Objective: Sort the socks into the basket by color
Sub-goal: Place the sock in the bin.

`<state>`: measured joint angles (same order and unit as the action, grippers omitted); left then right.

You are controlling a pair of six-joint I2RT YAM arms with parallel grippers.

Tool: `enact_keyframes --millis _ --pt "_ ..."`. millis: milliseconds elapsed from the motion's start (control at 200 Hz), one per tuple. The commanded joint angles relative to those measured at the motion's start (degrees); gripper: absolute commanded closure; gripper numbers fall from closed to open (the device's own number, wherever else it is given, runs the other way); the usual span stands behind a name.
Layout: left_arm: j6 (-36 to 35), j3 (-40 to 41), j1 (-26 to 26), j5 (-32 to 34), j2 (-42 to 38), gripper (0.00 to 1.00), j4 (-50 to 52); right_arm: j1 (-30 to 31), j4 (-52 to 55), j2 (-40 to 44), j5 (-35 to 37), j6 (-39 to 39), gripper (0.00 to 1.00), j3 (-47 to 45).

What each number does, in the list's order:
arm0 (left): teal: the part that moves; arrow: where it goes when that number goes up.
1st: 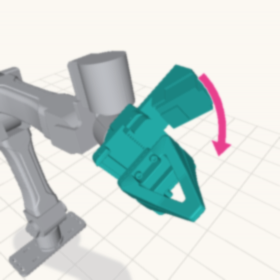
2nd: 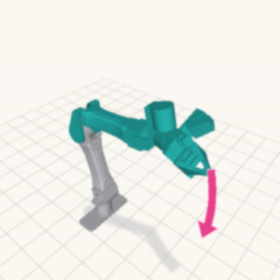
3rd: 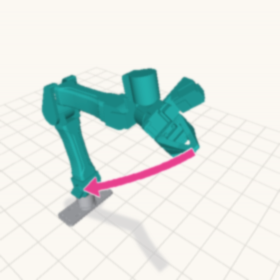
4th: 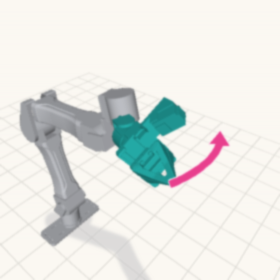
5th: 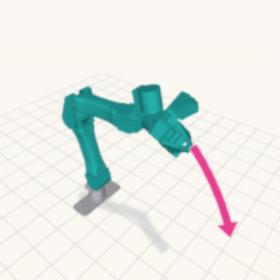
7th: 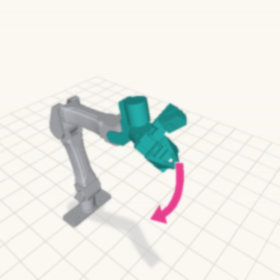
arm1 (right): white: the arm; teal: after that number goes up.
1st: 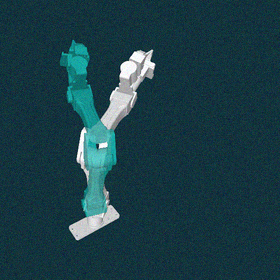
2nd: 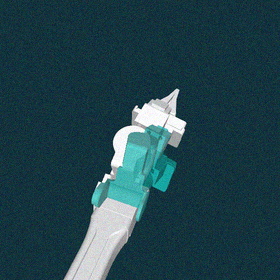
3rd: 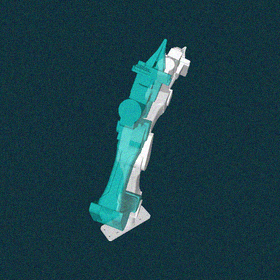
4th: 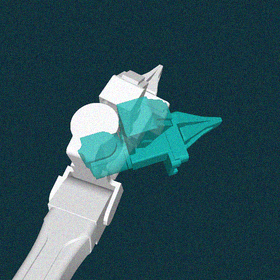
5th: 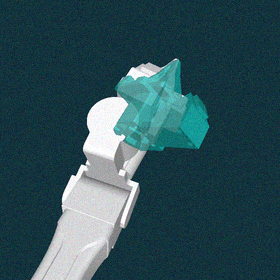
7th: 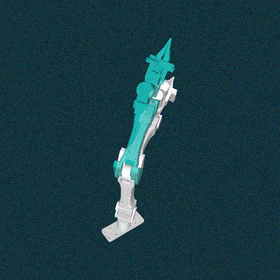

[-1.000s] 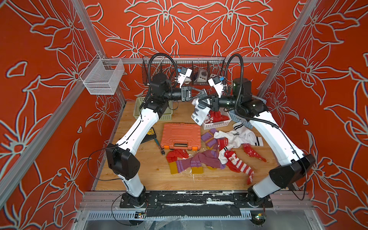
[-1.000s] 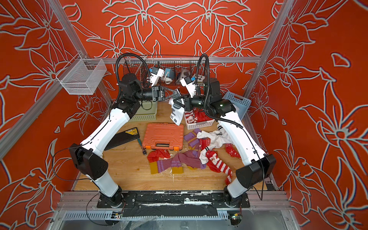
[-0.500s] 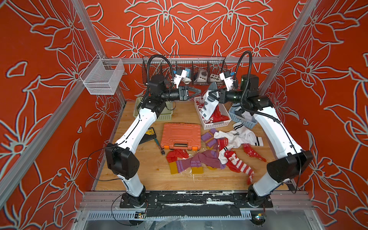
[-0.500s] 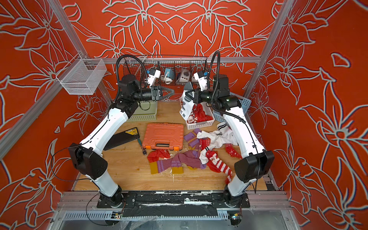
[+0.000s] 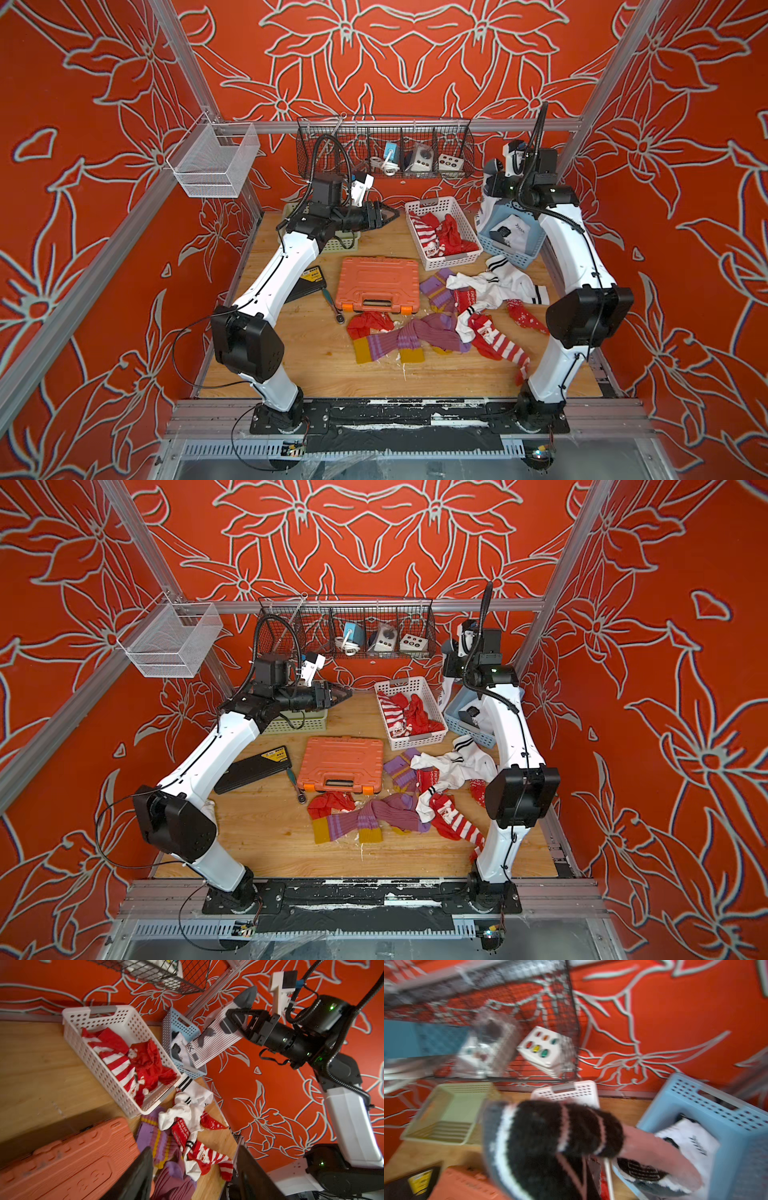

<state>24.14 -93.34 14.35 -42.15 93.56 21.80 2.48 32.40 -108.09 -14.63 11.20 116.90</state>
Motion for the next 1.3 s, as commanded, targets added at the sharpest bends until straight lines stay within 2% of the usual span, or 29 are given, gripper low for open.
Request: enact_keyframes --millis 0,250,435,771,961,1101,1211,1291 --pt "-4.4 2.6 0.0 4.4 -3.0 0.38 4.7 -2.1 -0.8 -2.5 9.9 -2.9 1.0 2.0" --pt "-4.5 9.6 0.1 7.3 -4.2 0.39 5.7 -5.7 -1.6 -10.3 13.6 -5.3 1.0 6.0" --pt "-4.0 11.4 1.3 8.7 -3.6 0.39 6.1 -8.0 0.5 -16.8 11.0 -3.1 1.0 9.0" --pt "-3.3 10.9 4.7 10.0 -1.2 0.39 7.2 -11.2 9.1 -28.9 1.7 2.1 1.0 17.2" --pt "-3.5 8.7 6.4 10.4 0.7 0.39 7.5 -11.8 10.0 -30.5 0.7 2.8 1.0 17.0" --pt "-3.6 7.1 7.3 9.9 2.2 0.39 7.4 -12.0 10.7 -31.0 0.6 3.2 0.85 17.7" --pt "-3.8 5.8 8.0 9.5 3.4 0.39 7.2 -12.0 11.2 -30.5 0.4 3.3 0.6 18.1" --pt "-3.9 5.0 8.4 9.3 4.1 0.39 7.1 -12.0 11.3 -29.7 1.0 3.4 0.46 18.2"
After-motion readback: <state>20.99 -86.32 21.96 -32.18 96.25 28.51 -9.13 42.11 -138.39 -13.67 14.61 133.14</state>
